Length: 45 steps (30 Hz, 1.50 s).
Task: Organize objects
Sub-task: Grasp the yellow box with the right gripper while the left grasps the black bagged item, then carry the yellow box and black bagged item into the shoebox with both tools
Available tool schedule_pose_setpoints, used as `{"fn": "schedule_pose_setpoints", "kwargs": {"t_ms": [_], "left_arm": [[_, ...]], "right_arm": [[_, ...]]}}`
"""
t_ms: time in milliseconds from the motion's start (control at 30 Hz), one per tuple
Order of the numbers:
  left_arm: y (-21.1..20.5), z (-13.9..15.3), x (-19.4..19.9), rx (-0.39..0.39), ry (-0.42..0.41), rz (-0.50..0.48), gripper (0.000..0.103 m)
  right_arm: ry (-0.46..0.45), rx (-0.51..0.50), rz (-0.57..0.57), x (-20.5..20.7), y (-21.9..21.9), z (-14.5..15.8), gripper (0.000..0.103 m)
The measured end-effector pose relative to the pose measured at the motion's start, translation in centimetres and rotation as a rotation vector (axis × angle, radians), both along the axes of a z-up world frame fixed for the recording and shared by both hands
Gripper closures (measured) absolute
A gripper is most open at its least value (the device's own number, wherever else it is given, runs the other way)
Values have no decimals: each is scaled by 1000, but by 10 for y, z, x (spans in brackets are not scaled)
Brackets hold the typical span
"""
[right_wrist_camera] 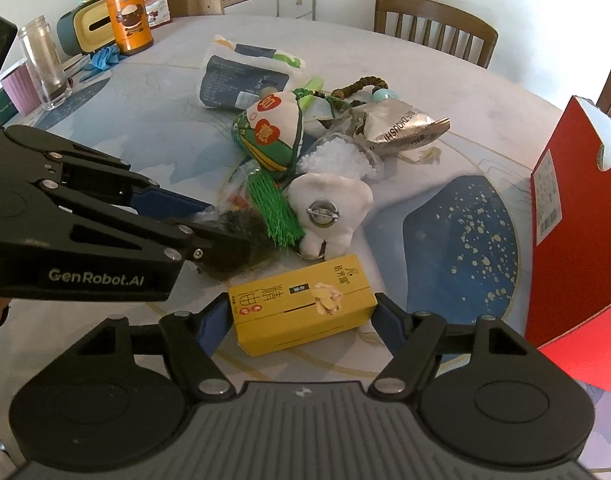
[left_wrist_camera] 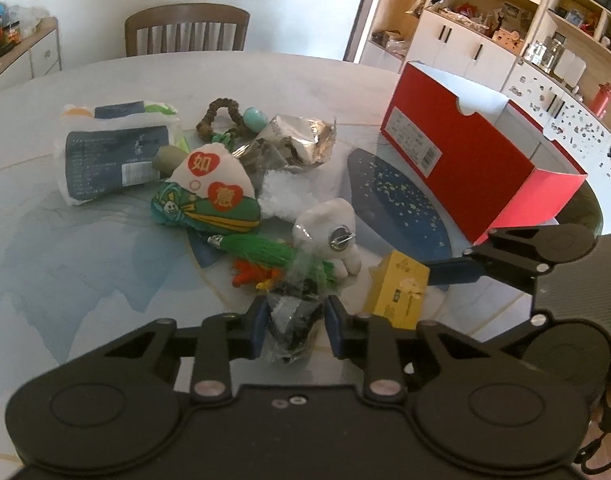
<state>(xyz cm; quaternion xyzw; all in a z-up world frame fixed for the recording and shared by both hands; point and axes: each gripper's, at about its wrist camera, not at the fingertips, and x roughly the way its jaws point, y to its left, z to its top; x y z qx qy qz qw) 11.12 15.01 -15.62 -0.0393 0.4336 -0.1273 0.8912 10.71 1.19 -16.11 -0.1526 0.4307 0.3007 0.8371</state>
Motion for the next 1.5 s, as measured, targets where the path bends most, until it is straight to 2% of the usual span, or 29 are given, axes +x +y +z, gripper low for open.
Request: {"fn": "schedule_pose_setpoints", "kwargs": {"t_ms": [100, 300, 667, 867, 1100, 1500], "left_arm": [[5, 1, -1, -34, 3, 14, 77], [6, 14, -4, -54, -19, 4, 80], [0, 58, -7, -88, -90, -42, 82], [-9, 85, 2, -131, -107, -56, 82], [-41, 111, 12, -125, -140, -115, 82], [-123, 135, 41, -93, -137, -139, 81]], "right_arm": [[1, -9, -12, -2, -2, 2, 28], [-5, 8, -52, -5, -15, 20, 28], [-58, 55, -142, -14, -50, 76, 28], [-76, 90, -197, -11, -73, 110, 28], [-112, 105, -237, -1, -110, 136, 28], [-129, 95, -240, 30, -195, 148, 28]]}}
